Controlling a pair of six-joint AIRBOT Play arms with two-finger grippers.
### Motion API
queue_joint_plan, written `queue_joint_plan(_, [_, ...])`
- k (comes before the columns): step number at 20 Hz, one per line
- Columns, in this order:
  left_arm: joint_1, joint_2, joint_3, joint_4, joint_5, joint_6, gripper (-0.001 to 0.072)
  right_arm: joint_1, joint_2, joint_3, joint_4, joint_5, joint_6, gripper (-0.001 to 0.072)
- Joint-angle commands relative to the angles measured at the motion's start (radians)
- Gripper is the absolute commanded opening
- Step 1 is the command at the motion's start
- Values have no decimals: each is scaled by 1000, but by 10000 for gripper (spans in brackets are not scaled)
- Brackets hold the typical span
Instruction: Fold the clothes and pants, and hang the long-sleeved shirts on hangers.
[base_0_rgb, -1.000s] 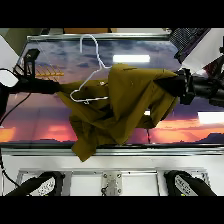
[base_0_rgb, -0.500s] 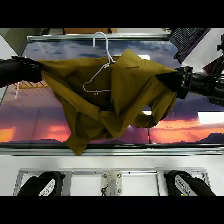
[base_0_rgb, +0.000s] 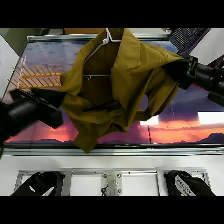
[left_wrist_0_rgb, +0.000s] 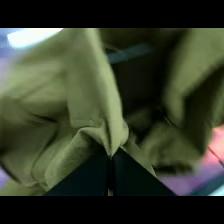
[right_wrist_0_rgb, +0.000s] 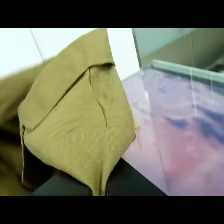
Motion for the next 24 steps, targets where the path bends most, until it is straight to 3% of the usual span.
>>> queue_joint_plan(1, [-149,-1,-133,40,124,-78,16,3,14,1,96,-14,-9,7])
queue_joint_plan(8, [-150,-236,-40,39,138,-79,18,3,61,1,172,-22,-89,7])
queue_joint_plan(9, [-150,-264,-20,39,136,-78,82,2,64,1,190,-22,-113,7])
queue_joint_plan(10, [-148,-289,7,43,138,-78,420,1,68,1,212,-28,-146,7])
queue_joint_plan(11, [-140,-307,40,58,138,-78,567,1,73,2,232,-53,-163,7])
queue_joint_plan(12, [-124,-320,82,66,136,-78,568,0,82,2,238,-97,-165,7])
queue_joint_plan(17, [-15,-327,192,63,129,-78,567,-105,168,2,228,-254,-240,7])
queue_joint_plan(18, [-1,-326,191,63,129,-78,534,-150,190,2,203,-286,-240,7])
queue_joint_plan(20, [18,-327,189,62,108,-77,130,-248,237,2,122,-344,-235,7])
queue_joint_plan(21, [21,-328,189,63,104,-76,19,-294,262,2,70,-383,-219,7])
queue_joint_plan(24, [27,-328,189,66,108,-58,18,-435,341,2,-134,-544,-126,7])
